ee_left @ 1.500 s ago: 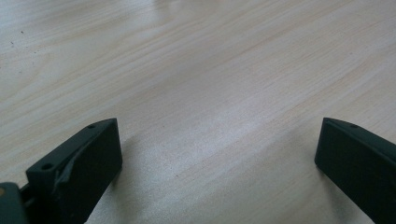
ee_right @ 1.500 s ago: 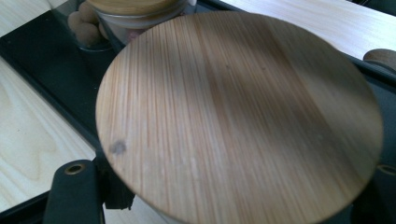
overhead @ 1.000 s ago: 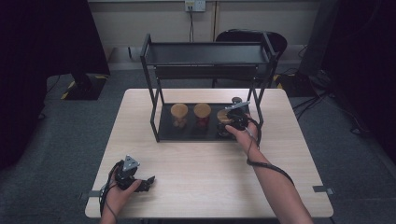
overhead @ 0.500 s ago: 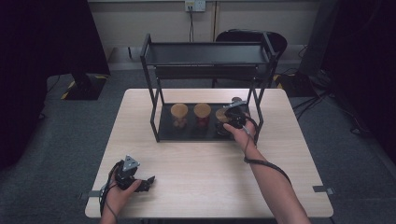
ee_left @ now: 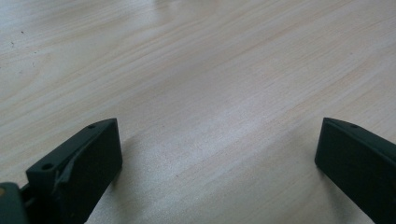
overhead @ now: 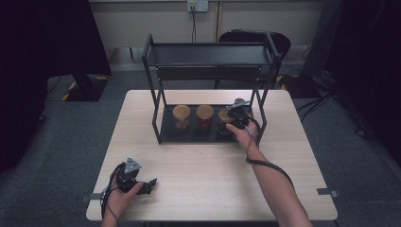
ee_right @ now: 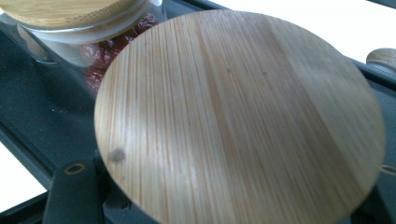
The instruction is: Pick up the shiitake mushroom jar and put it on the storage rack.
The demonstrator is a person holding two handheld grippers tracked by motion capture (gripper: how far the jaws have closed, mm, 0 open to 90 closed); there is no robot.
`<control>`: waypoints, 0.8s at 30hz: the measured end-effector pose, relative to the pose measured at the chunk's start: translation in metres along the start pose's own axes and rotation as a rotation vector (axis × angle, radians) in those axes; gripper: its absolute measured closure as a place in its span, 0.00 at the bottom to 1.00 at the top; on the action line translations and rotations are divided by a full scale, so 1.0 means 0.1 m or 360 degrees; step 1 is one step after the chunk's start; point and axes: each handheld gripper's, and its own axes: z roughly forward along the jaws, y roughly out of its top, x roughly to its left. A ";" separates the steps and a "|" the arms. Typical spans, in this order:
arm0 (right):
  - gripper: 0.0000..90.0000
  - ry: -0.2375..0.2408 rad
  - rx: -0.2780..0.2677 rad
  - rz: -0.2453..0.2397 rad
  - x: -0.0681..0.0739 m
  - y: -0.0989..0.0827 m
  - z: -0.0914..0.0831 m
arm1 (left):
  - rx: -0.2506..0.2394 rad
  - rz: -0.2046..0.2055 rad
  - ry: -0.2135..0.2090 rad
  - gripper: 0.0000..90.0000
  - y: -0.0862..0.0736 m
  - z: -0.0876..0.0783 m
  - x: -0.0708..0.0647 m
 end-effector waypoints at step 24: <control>0.28 -0.0058 0.0004 -0.0018 0.05 0.05 0.09 | 0.0000 0.0000 0.0001 0.00 0.00 0.00 0.00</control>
